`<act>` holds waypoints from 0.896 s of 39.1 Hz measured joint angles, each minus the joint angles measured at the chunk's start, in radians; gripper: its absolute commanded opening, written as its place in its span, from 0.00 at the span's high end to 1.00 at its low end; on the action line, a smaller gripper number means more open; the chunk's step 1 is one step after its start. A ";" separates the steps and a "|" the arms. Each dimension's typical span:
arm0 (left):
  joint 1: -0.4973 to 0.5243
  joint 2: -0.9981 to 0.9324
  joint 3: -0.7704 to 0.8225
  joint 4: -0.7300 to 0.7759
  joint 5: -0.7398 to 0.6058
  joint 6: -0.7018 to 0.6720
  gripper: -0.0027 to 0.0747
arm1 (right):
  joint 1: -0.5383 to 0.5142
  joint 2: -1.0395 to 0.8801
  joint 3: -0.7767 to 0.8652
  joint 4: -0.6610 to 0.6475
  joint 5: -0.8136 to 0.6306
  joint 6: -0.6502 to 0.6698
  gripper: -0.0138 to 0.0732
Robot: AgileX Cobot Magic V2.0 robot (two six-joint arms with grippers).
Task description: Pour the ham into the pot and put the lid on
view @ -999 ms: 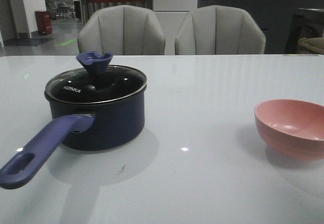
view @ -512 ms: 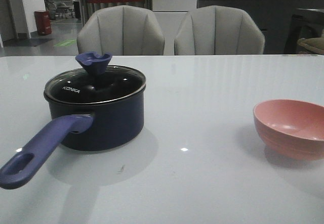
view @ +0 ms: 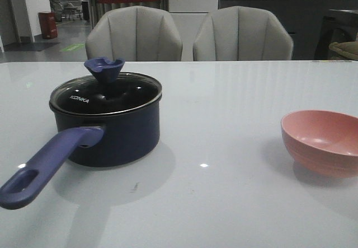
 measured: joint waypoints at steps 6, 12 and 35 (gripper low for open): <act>0.000 0.000 0.000 0.000 0.000 0.000 0.82 | -0.001 0.000 0.000 0.000 0.000 0.005 0.67; 0.000 0.000 0.000 0.000 0.000 0.000 0.82 | -0.001 0.000 0.000 0.000 0.000 0.009 0.67; 0.000 0.000 0.000 0.000 0.000 0.000 0.82 | -0.001 0.000 0.000 0.000 0.000 0.018 0.67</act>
